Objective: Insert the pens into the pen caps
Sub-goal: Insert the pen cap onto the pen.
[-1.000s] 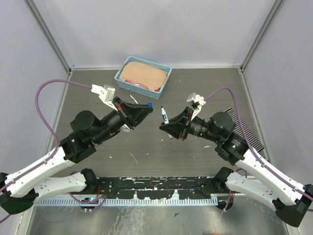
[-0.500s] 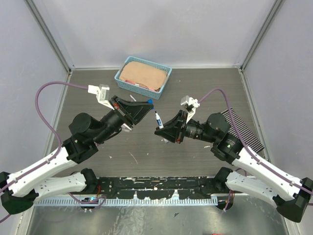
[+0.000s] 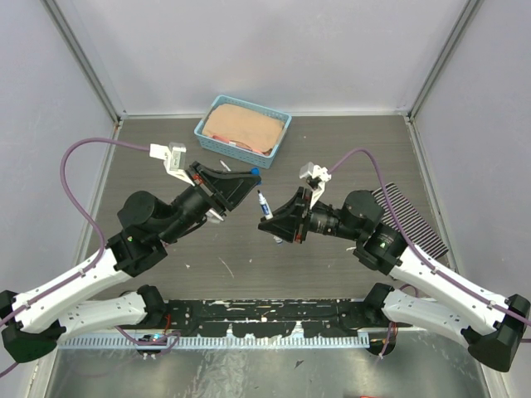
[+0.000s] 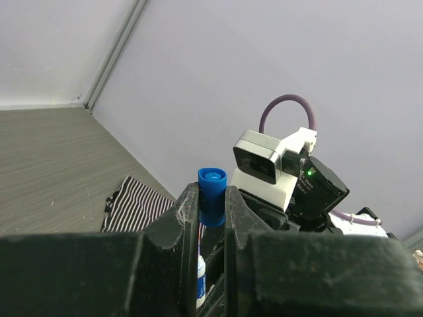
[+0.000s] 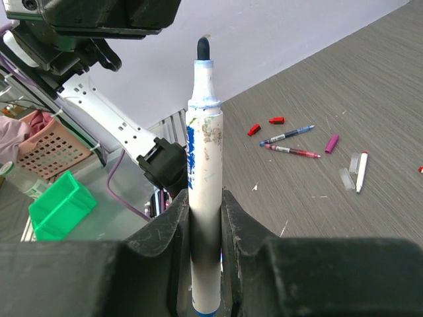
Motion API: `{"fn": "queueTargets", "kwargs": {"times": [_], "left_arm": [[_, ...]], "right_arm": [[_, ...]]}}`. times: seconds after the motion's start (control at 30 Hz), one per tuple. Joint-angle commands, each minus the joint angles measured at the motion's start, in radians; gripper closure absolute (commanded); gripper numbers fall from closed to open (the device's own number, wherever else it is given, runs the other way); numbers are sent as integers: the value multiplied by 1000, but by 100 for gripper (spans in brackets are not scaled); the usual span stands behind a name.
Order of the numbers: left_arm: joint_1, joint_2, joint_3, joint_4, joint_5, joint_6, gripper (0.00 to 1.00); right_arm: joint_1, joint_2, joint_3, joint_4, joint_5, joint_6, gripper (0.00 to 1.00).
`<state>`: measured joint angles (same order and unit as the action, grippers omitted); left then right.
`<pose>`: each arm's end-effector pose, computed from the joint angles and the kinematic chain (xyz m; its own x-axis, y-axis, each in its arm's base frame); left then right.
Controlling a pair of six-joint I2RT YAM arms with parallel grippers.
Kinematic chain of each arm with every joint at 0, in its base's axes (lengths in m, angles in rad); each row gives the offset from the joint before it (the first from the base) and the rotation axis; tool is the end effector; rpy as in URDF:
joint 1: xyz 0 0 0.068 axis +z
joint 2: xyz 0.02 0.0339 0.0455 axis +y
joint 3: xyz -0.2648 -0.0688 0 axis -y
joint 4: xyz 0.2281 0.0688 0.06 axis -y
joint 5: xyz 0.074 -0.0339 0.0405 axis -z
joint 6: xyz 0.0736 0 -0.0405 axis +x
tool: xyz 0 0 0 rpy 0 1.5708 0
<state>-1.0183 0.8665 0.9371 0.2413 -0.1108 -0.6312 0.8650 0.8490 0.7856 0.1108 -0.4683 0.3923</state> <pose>0.1181 -0.1761 0.4364 -0.3366 -0.5715 -0.7483 0.7334 0.3393 -0.5890 0.1148 0.1859 0.3643 -0.3431 0.1234 -0.9312 -0.9095 0.2040 0.3621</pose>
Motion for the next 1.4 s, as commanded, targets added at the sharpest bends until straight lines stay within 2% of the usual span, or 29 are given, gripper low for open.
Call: {"fn": "queueTargets", "kwargs": {"times": [0.0,0.73,1.27,1.3,1.37], "left_arm": [[1,-5,-1,23,-12,6,100],[1,3,-46,19,-2,-32,100],[1,14,-79,48,27,-76,100],[1,15,-80,48,29,-76,99],[0,15,-78,46,37,-75,88]], "right_arm": [[6,-14,58,60,21,5,100],[6,6,87,68,51,6,100],[6,16,94,77,155,19,100],[6,17,98,76,157,17,100],[6,22,103,72,154,16,100]]}}
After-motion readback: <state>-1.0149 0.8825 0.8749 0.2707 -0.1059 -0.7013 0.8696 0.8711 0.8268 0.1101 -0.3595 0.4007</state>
